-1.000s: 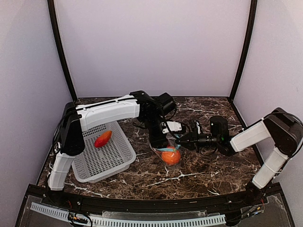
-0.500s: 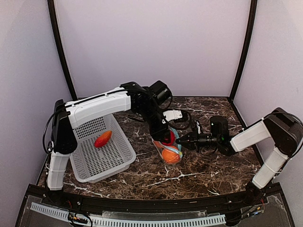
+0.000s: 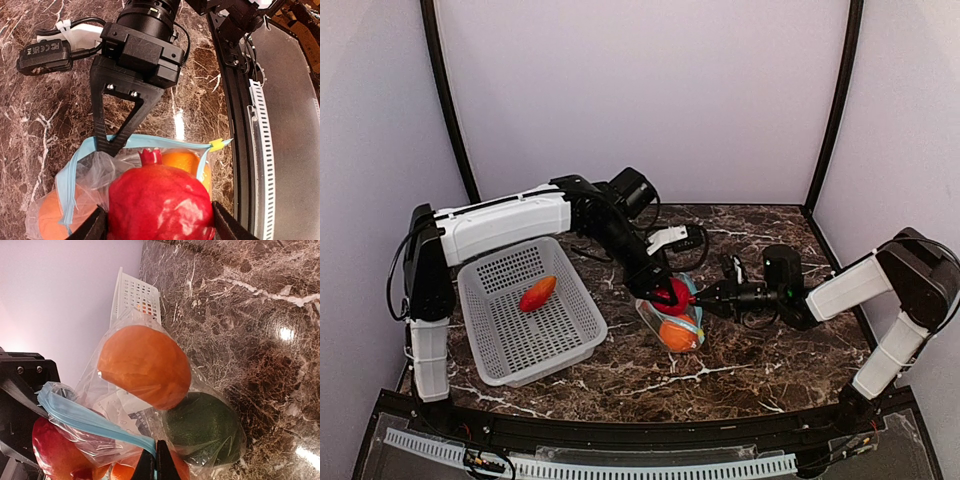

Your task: Open the zip-top bag and remove the fake food

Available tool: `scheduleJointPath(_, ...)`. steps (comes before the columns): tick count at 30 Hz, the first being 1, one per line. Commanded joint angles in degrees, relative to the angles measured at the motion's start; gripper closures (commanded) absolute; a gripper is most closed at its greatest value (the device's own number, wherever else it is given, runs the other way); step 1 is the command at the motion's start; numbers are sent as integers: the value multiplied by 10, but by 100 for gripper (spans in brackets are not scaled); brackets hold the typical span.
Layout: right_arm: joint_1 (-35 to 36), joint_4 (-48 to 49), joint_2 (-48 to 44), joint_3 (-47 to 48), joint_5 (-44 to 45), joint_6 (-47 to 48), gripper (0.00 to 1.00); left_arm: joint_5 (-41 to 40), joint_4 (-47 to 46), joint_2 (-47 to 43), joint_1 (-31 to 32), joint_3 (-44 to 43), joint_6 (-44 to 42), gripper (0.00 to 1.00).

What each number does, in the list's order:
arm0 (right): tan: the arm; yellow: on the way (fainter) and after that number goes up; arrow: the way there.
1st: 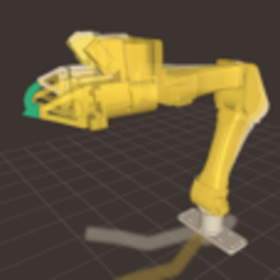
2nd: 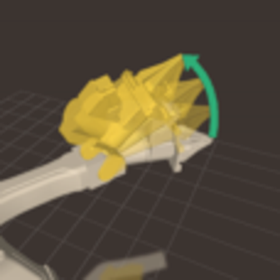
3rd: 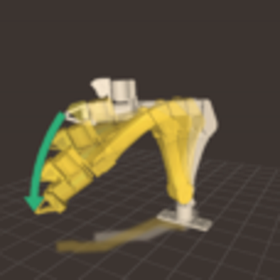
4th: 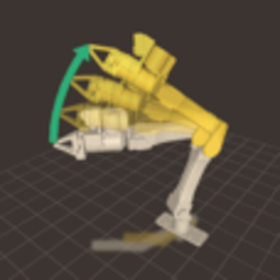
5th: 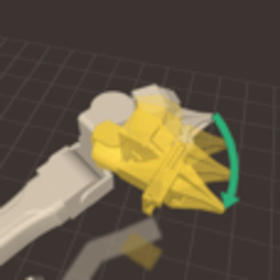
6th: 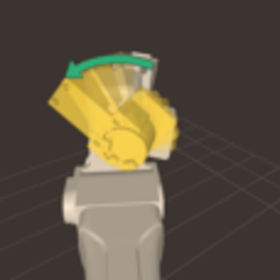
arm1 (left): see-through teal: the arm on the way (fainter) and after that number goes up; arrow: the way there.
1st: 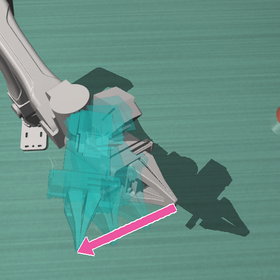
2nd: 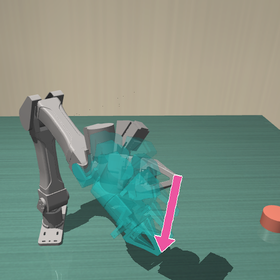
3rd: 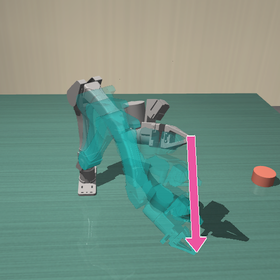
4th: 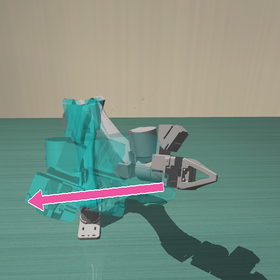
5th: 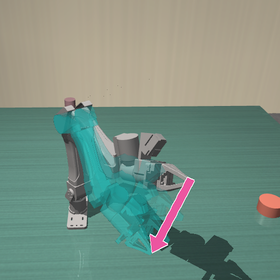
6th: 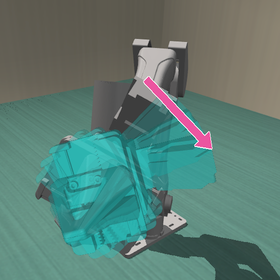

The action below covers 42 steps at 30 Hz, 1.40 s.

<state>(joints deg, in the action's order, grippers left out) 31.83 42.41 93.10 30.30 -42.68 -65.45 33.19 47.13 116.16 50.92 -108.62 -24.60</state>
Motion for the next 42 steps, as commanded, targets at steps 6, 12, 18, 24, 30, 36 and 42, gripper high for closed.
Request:
scheduleJointPath(6, -1, -16, -7, 1, 12, 9, 100, 131, -121, -88, -28, 88, 28, 54)
scheduleJointPath(12, -1, -19, -8, 9, 10, 10, 100, 175, -186, -107, -55, 122, 85, 55)
scheduleJointPath(18, 23, -26, -10, 49, 6, 19, 100, 193, -188, -116, -67, 140, 92, 55)
scheduleJointPath(24, 43, -43, -6, 80, 11, 26, 100, 191, -176, -140, -89, 161, 96, 55)
scheduleJointPath(30, 59, -30, 18, 113, 7, 16, 100, 182, -150, -191, -106, 226, 72, 55)
scheduleJointPath(36, 86, -24, 60, 166, 7, 8, 100, 160, -114, -246, -134, 294, 30, 52)
scheduleJointPath(42, 106, -21, 100, 218, 9, -2, 100, 131, -92, -307, -187, 350, 8, 50)
